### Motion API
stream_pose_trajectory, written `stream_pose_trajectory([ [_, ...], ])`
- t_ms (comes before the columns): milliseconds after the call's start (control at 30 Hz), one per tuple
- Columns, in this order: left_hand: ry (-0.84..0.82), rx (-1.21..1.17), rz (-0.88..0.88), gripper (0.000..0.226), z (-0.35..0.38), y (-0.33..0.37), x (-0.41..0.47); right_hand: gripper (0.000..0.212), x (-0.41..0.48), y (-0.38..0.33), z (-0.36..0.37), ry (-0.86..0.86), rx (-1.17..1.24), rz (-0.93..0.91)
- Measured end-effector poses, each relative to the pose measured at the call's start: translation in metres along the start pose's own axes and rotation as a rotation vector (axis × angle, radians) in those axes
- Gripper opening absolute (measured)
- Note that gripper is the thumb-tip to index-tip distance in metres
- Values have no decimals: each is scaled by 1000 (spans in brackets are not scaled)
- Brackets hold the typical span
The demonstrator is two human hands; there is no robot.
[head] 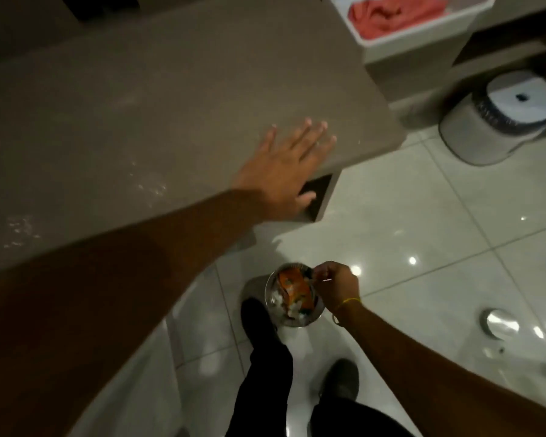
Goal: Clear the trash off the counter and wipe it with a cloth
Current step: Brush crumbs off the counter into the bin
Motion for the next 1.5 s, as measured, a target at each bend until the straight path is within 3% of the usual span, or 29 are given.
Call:
stream_pose_trajectory([
  [133,77,96,-13,103,6,0,0,23,29,28,50,-66,-132,47],
  [333,83,123,-21,102,12,0,0,27,62,68,100,-24,-116,124],
  [467,94,126,-22,100,9,1,-1,32,70,94,105,-45,-146,229],
  [567,75,109,-9,102,5,1,1,36,70,97,97,-70,-216,213],
  [700,45,77,-2,104,-1,2,0,29,61,80,70,-42,-138,182],
  [833,90,30,1,100,-19,-3,4,17,37,6,-1,81,65,59],
  [1067,60,-107,-22,87,-19,7,-9,19,25,-112,-157,409,260,-119],
  [1133,176,-165,-24,75,-24,6,4,19,31,-163,-205,480,268,-196],
  [1333,656,-302,-141,43,-75,-10,119,16,90,-289,-277,576,69,-454],
  [1433,584,-335,-156,24,-95,-46,216,18,127,-353,-296,617,-53,-549],
  [1500,462,-370,-211,24,-101,-73,277,22,157,-392,-305,643,-175,-580],
])
Point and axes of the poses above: each hand's wrist, its own x-axis towards the middle knuckle, its own z-axis out of the palm, y = z × x, the point moved 2 cm from there along x, towards the middle knuckle, and after that the axes turned 8 degrees about z, right-handed, at the moved point
